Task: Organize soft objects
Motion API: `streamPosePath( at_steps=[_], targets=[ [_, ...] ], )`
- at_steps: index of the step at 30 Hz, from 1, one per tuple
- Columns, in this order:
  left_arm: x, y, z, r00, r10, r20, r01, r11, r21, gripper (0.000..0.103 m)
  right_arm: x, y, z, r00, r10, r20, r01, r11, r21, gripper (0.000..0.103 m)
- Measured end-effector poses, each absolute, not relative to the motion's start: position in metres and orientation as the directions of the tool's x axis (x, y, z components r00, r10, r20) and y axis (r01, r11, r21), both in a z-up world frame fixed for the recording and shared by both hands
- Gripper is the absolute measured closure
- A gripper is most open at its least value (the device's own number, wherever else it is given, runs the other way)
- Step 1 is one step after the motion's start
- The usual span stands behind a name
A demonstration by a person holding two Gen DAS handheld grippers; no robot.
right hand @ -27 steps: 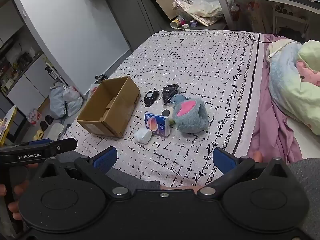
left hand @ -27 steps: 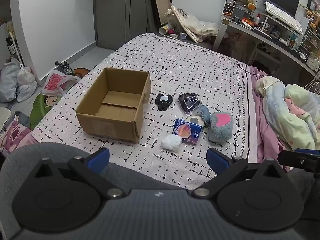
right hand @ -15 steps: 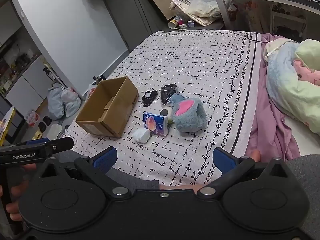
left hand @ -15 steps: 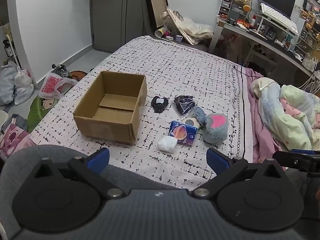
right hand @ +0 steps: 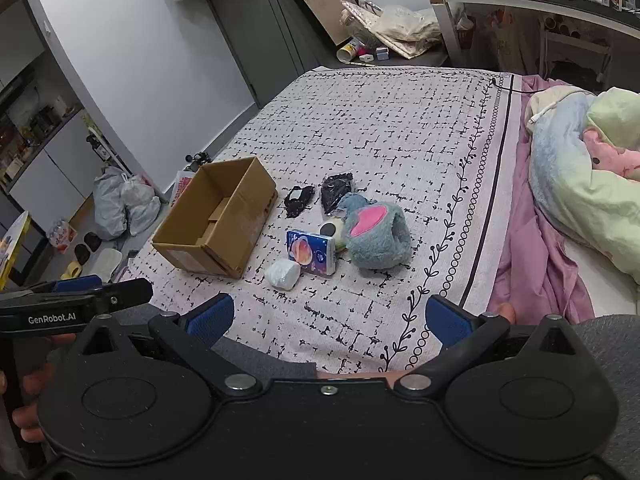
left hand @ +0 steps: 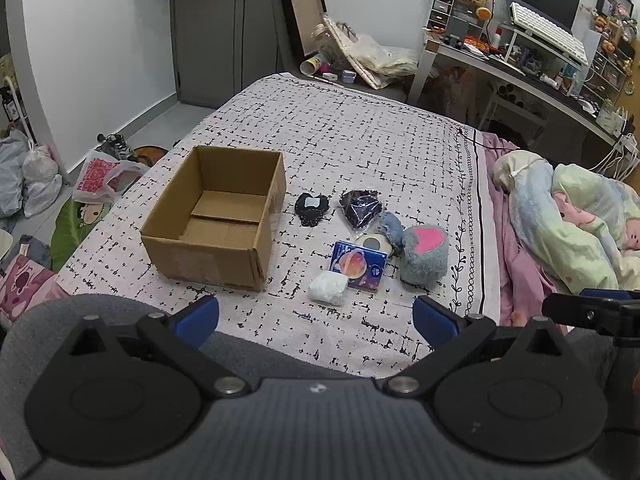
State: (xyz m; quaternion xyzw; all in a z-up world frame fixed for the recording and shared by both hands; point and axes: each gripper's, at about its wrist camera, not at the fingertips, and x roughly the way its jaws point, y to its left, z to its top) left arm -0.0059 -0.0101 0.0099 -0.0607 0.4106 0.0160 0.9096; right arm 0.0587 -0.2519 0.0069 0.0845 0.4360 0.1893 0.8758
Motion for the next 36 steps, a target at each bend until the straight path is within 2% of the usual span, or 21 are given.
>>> streamPosePath(
  at_steps=[36],
  targets=[
    [-0.0084,-0.0115,0.0119,0.667,-0.033,-0.745,-0.074,0.991,-0.11,0.001,0.0567,-0.251,0.0116,0.56,0.397,-0.727,-0.267,0.917,0.295,0.0]
  ],
)
